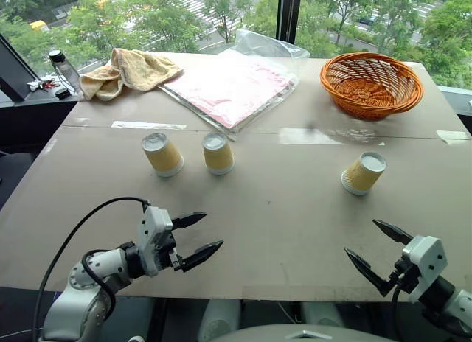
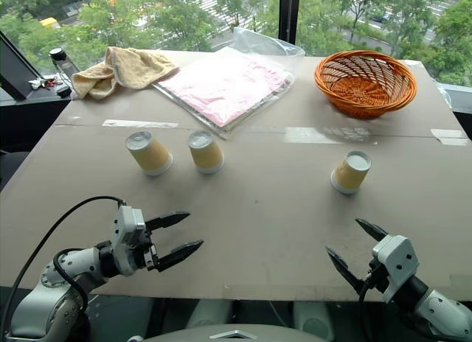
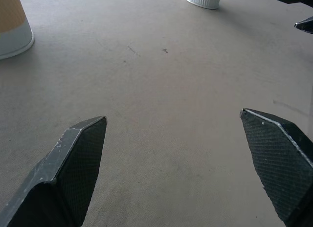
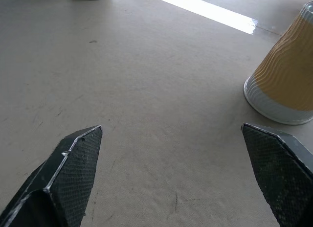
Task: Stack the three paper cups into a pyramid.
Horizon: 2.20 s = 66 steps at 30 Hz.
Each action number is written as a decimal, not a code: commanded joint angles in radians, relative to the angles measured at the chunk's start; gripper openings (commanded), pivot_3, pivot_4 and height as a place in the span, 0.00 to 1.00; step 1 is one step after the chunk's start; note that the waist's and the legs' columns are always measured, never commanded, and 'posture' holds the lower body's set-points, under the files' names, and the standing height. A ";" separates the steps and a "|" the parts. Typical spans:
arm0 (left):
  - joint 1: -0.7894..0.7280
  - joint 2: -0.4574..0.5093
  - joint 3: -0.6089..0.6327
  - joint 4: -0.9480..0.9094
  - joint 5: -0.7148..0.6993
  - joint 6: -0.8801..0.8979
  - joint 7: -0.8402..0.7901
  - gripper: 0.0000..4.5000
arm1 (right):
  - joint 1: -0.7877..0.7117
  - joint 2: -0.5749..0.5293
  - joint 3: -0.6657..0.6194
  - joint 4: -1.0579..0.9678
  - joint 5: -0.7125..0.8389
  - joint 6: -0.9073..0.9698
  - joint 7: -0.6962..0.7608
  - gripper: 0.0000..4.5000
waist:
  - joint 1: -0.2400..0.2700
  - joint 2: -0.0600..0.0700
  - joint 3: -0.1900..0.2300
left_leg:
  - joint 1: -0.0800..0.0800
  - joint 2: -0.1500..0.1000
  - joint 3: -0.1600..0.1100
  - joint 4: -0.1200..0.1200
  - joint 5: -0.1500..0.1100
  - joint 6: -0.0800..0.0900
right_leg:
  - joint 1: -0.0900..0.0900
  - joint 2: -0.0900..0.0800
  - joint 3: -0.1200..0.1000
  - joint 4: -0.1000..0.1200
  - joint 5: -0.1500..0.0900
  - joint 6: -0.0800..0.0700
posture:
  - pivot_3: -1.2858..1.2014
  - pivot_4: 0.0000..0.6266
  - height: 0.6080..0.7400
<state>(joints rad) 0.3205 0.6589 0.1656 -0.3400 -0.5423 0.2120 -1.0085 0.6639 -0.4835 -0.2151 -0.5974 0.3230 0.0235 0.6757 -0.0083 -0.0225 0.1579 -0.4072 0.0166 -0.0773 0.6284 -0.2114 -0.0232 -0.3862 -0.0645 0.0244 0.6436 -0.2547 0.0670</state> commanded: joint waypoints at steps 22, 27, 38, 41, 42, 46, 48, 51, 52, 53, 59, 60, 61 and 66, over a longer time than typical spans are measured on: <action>-0.160 0.038 0.015 -0.166 -0.169 0.066 -0.109 1.00 | -0.702 0.136 -0.040 0.118 0.017 0.558 -0.451 1.00 | -0.008 0.001 0.000 | 0.010 0.000 0.002 -0.007 0.000 0.000 | 0.006 0.001 0.003 -0.001 0.001 -0.002 | 0.52 0.24 1.00; -0.156 0.047 0.017 -0.187 -0.187 0.075 -0.108 1.00 | -0.743 0.136 -0.056 0.130 0.064 0.575 -0.431 1.00 | -0.007 0.001 0.000 | 0.010 0.000 0.002 -0.007 0.000 0.000 | 0.006 0.002 0.003 -0.001 0.001 -0.002 | 0.52 0.24 1.00; -0.160 0.046 0.018 -0.198 -0.202 0.087 -0.103 1.00 | -0.738 0.132 -0.015 0.079 0.079 0.590 -0.437 1.00 | -0.007 0.002 0.000 | 0.010 0.000 0.002 -0.007 0.000 0.000 | 0.006 0.002 0.003 -0.001 0.001 -0.002 | 0.52 0.24 1.00; -0.159 0.048 0.018 -0.200 -0.207 0.090 -0.104 1.00 | -0.741 0.135 -0.015 0.065 0.087 0.594 -0.442 1.00 | -0.007 0.004 0.001 | 0.010 0.000 0.002 -0.007 0.000 0.000 | 0.006 0.002 0.003 -0.001 0.001 -0.002 | 0.52 0.24 1.00; -0.158 0.050 0.018 -0.201 -0.209 0.090 -0.105 1.00 | -0.738 0.132 -0.013 0.060 0.088 0.598 -0.441 1.00 | -0.007 0.004 0.001 | 0.010 0.000 0.002 -0.007 0.000 0.000 | 0.006 0.002 0.003 -0.001 0.001 -0.002 | 0.52 0.24 1.00; -0.161 0.053 0.015 -0.203 -0.213 0.094 -0.104 1.00 | -0.726 0.121 -0.002 0.072 0.058 0.607 -0.455 1.00 | -0.007 0.004 0.002 | 0.010 0.000 0.002 -0.008 0.000 0.000 | 0.006 0.002 0.003 -0.001 0.001 -0.002 | 0.52 0.24 1.00; -0.160 0.055 0.016 -0.205 -0.214 0.094 -0.106 1.00 | -0.718 0.117 0.004 0.077 0.042 0.612 -0.463 1.00 | -0.006 0.004 0.002 | 0.009 0.000 0.002 -0.008 0.000 0.000 | 0.006 0.002 0.003 -0.001 0.001 -0.002 | 0.52 0.24 1.00; -0.161 0.056 0.015 -0.205 -0.213 0.096 -0.108 1.00 | -0.709 0.115 0.008 0.075 0.036 0.626 -0.461 1.00 | -0.007 0.004 0.002 | 0.009 0.000 0.002 -0.008 0.000 0.000 | 0.006 0.002 0.003 -0.002 0.000 -0.002 | 0.52 0.24 1.00; -0.162 0.056 0.014 -0.205 -0.213 0.097 -0.109 1.00 | -0.708 0.117 0.007 0.074 0.035 0.630 -0.462 1.00 | -0.007 0.004 0.002 | 0.009 0.000 0.002 -0.008 0.000 0.000 | 0.006 0.002 0.003 -0.002 0.000 -0.002 | 0.52 0.24 1.00; -0.161 0.056 0.014 -0.205 -0.212 0.097 -0.110 1.00 | -0.707 0.119 0.006 0.072 0.034 0.631 -0.464 0.94 | -0.007 0.005 0.002 | 0.009 0.000 0.002 -0.009 0.000 0.000 | 0.005 0.002 0.003 -0.002 0.000 -0.002 | 0.52 0.24 1.00; -0.159 0.052 0.012 -0.195 -0.209 0.092 -0.115 1.00 | -0.704 0.103 0.009 0.056 0.033 0.628 -0.444 0.48 | -0.007 0.005 0.002 | 0.009 0.000 0.002 -0.009 0.000 0.000 | 0.005 0.002 0.003 -0.002 0.000 -0.002 | 0.52 0.24 1.00; -0.155 0.050 0.014 -0.191 -0.208 0.090 -0.116 1.00 | -0.704 0.097 0.015 0.047 0.035 0.624 -0.432 0.48 | -0.007 0.005 0.002 | 0.009 0.000 0.002 -0.009 0.000 0.000 | 0.005 0.002 0.003 -0.002 0.000 -0.002 | 0.52 0.24 1.00; -0.143 0.046 0.023 -0.177 -0.208 0.088 -0.114 1.00 | -0.706 0.083 0.044 0.020 0.048 0.614 -0.391 0.48 | -0.007 0.005 0.003 | 0.009 0.000 0.002 -0.009 0.000 0.000 | 0.005 0.002 0.003 -0.002 0.000 -0.002 | 0.52 0.24 1.00; -0.069 0.035 0.067 -0.116 -0.175 0.045 -0.129 1.00 | -0.723 0.042 0.210 -0.068 0.079 0.592 -0.250 0.48 | -0.015 0.006 0.003 | 0.010 0.001 0.002 -0.011 0.000 0.000 | 0.004 0.003 0.003 -0.002 0.000 -0.003 | 0.52 0.24 1.00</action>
<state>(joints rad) 0.2412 0.6963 0.2035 -0.4569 -0.7252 0.2846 -1.1253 -0.0493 -0.4303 -0.0291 -0.6200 0.3967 0.6430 0.3932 -0.0230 -0.0162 0.1612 -0.3975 0.0183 -0.0754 0.6169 -0.2113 -0.0229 -0.3821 -0.0614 0.0271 0.6416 -0.2554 0.0630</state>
